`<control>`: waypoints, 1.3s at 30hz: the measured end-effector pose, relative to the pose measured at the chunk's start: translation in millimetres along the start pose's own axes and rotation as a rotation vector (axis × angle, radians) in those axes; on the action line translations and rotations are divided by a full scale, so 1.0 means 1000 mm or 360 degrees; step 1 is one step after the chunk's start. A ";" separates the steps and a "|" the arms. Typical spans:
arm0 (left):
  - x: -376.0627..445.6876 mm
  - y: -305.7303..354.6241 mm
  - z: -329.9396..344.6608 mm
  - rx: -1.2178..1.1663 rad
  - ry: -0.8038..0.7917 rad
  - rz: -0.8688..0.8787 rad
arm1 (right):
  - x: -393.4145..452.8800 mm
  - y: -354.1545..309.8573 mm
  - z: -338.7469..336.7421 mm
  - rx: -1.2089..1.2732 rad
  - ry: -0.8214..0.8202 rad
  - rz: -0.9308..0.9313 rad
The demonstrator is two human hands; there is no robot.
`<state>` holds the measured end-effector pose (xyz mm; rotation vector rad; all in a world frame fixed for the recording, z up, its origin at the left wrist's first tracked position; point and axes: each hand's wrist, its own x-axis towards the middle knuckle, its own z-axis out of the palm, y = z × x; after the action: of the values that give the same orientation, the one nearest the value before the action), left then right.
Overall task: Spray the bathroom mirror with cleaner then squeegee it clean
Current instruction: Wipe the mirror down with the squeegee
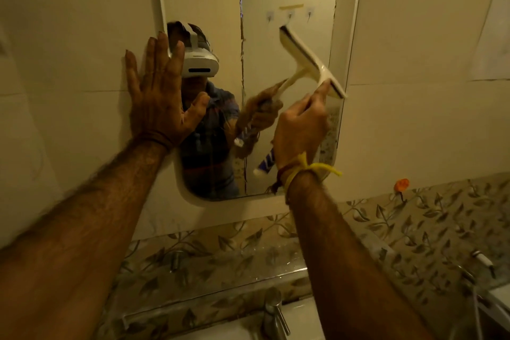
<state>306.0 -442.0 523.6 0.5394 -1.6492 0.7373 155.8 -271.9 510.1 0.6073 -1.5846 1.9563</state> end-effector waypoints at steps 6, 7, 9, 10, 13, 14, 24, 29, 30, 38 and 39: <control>0.000 -0.002 -0.001 -0.0102 -0.0008 0.0005 | -0.097 0.017 -0.018 -0.0087 -0.0588 -0.0303; 0.000 -0.002 -0.001 -0.0142 -0.0002 0.0000 | -0.086 0.012 -0.012 -0.0102 -0.0590 -0.0352; 0.000 -0.003 0.001 -0.0188 0.0026 -0.0011 | -0.056 -0.008 0.002 -0.0116 -0.0542 -0.0551; 0.000 -0.003 0.003 -0.0204 0.0043 -0.0021 | -0.042 -0.020 0.008 -0.0145 -0.0510 -0.0656; 0.001 -0.005 0.005 -0.0294 0.0096 -0.0083 | -0.027 -0.030 0.020 -0.0303 -0.0536 -0.0805; 0.001 -0.005 0.005 -0.0336 0.0106 -0.0109 | -0.032 -0.023 0.016 -0.0348 -0.0572 -0.0824; -0.019 -0.005 0.004 -0.0046 0.0125 -0.0338 | -0.035 -0.011 0.006 -0.0384 -0.0670 -0.0997; -0.021 -0.004 0.005 -0.0009 0.0206 -0.0505 | -0.037 0.014 -0.003 -0.0361 -0.0867 -0.1003; -0.020 -0.004 0.006 0.0013 0.0204 -0.0492 | -0.045 0.033 -0.013 -0.0383 -0.0909 -0.0976; -0.022 -0.001 0.010 0.0247 0.0128 -0.0448 | -0.032 0.029 -0.015 -0.0511 -0.0608 -0.0954; -0.022 -0.001 0.009 0.0259 0.0114 -0.0453 | -0.023 0.020 -0.009 -0.0504 -0.0605 -0.0929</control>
<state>304.7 -450.7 501.6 0.8356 -1.4160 0.6738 159.8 -269.7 478.4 1.1963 -1.6423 1.1812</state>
